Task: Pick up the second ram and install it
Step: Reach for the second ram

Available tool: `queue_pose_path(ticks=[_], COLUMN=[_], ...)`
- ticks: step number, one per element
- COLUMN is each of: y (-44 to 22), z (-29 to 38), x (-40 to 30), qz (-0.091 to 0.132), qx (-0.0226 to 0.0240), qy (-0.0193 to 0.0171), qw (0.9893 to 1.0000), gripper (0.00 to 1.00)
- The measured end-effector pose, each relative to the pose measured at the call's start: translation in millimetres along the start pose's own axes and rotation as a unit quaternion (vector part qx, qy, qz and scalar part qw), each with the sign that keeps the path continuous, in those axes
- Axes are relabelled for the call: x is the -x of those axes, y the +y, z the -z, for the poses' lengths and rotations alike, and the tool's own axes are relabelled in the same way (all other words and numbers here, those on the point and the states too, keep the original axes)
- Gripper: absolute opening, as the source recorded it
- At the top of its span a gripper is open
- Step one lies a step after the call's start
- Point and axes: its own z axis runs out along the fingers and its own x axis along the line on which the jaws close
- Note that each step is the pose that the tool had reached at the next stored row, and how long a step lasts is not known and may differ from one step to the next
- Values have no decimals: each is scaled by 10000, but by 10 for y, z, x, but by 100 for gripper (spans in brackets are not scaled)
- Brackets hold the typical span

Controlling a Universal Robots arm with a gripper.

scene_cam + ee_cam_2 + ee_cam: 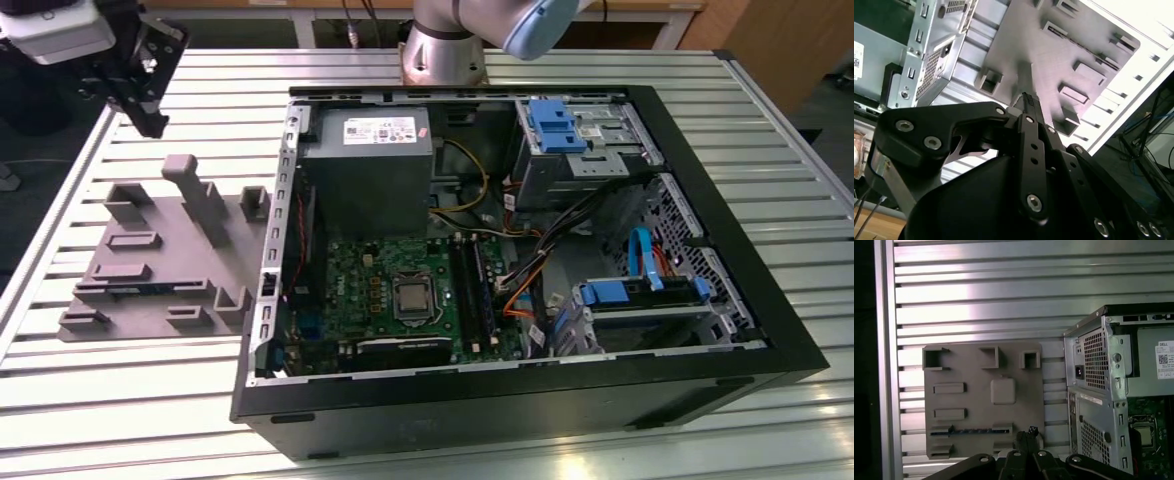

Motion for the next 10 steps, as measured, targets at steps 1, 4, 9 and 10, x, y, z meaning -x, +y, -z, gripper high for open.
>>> queue_pose_path(ticks=[1, 4, 9, 10], y=[-20, -69, -144, -162], z=[0, 0, -1, -2], x=[-30, -142, -344, -374], qz=[-1, 0, 0, 0], qx=[0, 0, 0, 0], qy=[0, 0, 0, 0], qw=[10000, 10000, 10000, 10000], gripper=[11, 11, 11, 11])
